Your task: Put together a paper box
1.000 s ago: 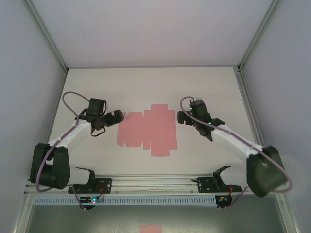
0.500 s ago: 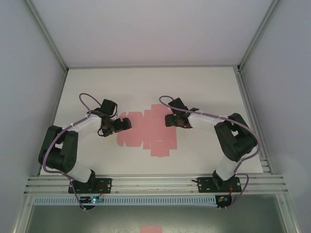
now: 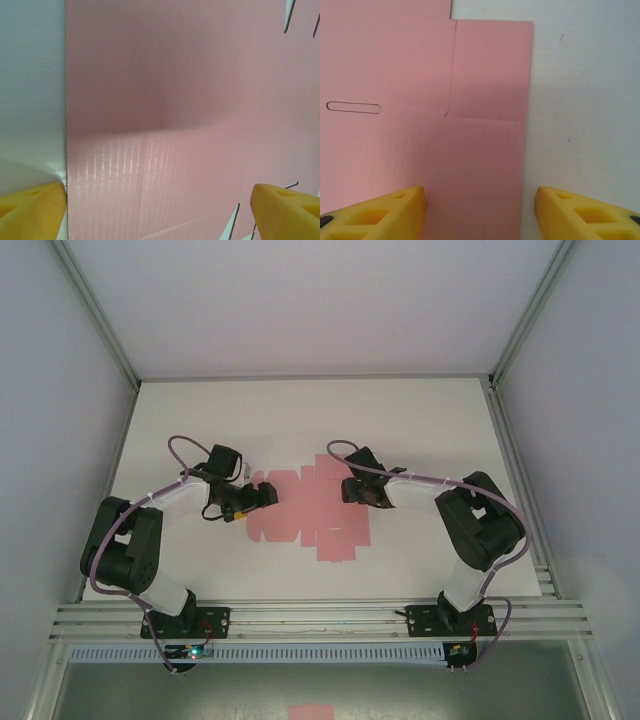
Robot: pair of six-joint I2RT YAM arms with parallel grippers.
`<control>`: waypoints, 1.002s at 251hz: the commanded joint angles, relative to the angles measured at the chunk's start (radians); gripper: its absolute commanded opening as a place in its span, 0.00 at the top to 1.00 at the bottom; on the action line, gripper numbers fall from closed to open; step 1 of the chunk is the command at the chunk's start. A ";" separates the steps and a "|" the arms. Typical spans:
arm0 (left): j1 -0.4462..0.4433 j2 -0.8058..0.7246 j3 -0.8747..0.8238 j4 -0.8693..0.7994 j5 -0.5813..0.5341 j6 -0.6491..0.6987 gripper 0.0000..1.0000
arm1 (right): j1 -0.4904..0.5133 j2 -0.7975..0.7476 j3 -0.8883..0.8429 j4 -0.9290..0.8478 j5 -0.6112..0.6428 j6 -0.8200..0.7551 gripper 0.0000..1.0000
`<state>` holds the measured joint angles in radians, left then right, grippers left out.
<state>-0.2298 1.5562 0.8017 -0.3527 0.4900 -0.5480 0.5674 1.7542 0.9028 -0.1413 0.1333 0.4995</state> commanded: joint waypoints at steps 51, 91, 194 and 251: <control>-0.014 0.024 -0.071 0.311 0.293 -0.152 0.10 | 0.022 0.048 -0.115 0.110 -0.241 0.030 0.45; -0.016 -0.043 -0.133 0.612 0.406 -0.329 0.14 | 0.018 0.044 -0.134 0.124 -0.243 0.036 0.46; -0.097 -0.303 -0.143 0.649 0.366 -0.347 0.38 | -0.054 0.018 -0.224 0.271 -0.383 0.035 0.47; -0.128 -0.307 -0.093 0.452 0.266 -0.273 0.44 | -0.094 0.019 -0.266 0.336 -0.438 0.043 0.46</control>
<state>-0.3485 1.2301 0.6685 0.1715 0.7364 -0.8661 0.4538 1.6825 0.6956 0.2077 -0.0662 0.5148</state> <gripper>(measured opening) 0.596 0.535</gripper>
